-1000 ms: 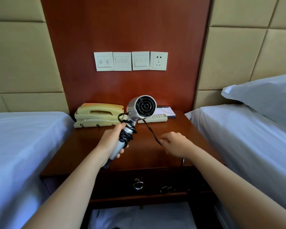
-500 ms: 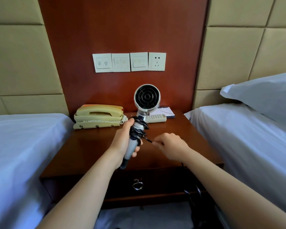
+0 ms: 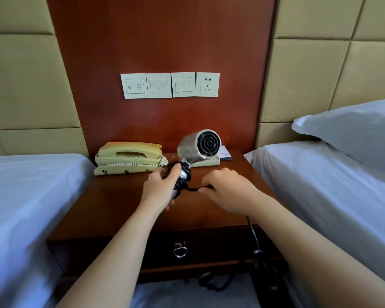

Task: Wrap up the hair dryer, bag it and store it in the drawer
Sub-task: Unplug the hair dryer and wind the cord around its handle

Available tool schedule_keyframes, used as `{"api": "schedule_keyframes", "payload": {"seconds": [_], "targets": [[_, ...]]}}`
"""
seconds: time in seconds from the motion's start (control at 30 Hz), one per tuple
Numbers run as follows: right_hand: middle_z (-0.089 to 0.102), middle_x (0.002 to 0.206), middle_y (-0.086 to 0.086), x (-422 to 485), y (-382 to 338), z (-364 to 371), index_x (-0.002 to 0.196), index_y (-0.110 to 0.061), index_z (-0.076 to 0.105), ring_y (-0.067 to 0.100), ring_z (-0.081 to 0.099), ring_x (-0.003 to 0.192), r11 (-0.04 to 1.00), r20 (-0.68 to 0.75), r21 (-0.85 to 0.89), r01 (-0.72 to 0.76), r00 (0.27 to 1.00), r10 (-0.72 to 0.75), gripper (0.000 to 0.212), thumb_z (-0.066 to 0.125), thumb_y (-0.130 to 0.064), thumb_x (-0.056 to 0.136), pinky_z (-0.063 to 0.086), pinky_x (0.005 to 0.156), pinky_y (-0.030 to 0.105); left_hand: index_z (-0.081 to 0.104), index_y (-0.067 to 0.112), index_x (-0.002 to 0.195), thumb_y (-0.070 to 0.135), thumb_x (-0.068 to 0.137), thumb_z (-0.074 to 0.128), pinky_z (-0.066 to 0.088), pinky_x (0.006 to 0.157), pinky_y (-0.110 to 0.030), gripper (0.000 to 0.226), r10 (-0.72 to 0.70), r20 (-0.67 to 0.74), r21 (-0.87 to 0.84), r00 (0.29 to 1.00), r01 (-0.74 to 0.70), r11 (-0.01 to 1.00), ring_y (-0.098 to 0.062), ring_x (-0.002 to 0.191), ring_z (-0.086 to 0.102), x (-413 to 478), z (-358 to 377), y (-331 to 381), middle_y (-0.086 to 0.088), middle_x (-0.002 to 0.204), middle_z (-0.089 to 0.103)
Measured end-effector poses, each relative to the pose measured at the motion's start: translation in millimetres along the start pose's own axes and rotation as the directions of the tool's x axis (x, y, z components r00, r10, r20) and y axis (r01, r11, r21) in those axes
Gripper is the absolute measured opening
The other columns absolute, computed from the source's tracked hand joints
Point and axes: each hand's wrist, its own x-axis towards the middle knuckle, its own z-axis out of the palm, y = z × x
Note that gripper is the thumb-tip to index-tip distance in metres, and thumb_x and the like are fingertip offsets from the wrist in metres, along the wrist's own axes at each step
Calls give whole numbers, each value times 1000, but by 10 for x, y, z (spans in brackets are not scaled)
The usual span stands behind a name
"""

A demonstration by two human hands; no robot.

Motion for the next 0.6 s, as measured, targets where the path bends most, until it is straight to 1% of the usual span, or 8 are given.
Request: {"api": "schedule_keyframes", "payload": {"seconds": [0.1,0.17,0.2,0.23,0.33,0.4,0.5,0.6], "targets": [[57,67,9,3,68,-32,72,-1,62,20,50,62,978,11,206,-26,1000,24,33,53,-25,93,36,56,28,54,26,108,58,88,44,49,46,-25,39,61,-2,148,998,-60,987,-21,57,64,0,-17,-48,-5,87,66],[54,65,8,-7,81,-77,71,-3,62,17,46,59,963,-4,263,-50,999,53,31,54,-23,92,33,52,26,51,30,125,69,80,41,58,70,-37,61,44,-28,229,999,-37,973,-29,82,68,17,-53,-75,-6,106,64],[52,63,7,-11,78,-101,69,-3,61,17,45,58,961,-15,270,-50,998,56,31,54,-22,92,32,51,26,46,32,133,74,73,38,57,79,-43,73,40,-34,283,999,-29,959,-33,91,66,24,-77,-81,-7,114,62],[50,63,8,-10,74,-115,68,-2,60,18,45,58,964,-30,261,-43,998,52,32,54,-22,92,31,51,26,45,34,133,77,70,36,55,83,-45,76,52,-22,341,998,-41,939,-34,93,65,27,-98,-90,-7,116,61],[54,71,5,-4,41,-120,62,-18,52,26,53,71,989,-128,145,-34,990,53,29,54,-28,89,36,59,30,46,40,117,70,79,40,53,82,-40,48,107,98,499,989,-142,855,-32,92,61,-25,-98,-77,-3,107,61],[60,82,3,3,8,-100,69,-25,56,27,55,82,998,-209,57,-34,977,45,22,52,-32,89,36,64,30,46,42,111,67,83,40,51,81,-38,39,113,188,585,976,-204,785,-31,96,60,-59,-69,-81,-2,105,62],[68,98,-1,33,27,-39,92,-27,67,25,60,92,998,-292,-49,-28,956,12,19,50,-37,92,35,64,28,49,37,103,62,92,30,49,74,-38,33,176,330,624,927,-355,696,-31,91,61,-118,-15,-103,0,89,60],[69,100,-1,63,96,24,96,-28,67,26,61,95,997,-304,-55,-51,952,31,20,50,-40,92,36,65,28,42,33,80,54,97,16,44,70,-40,37,232,404,590,885,-446,673,-34,87,60,-181,5,-90,4,71,48]]}}
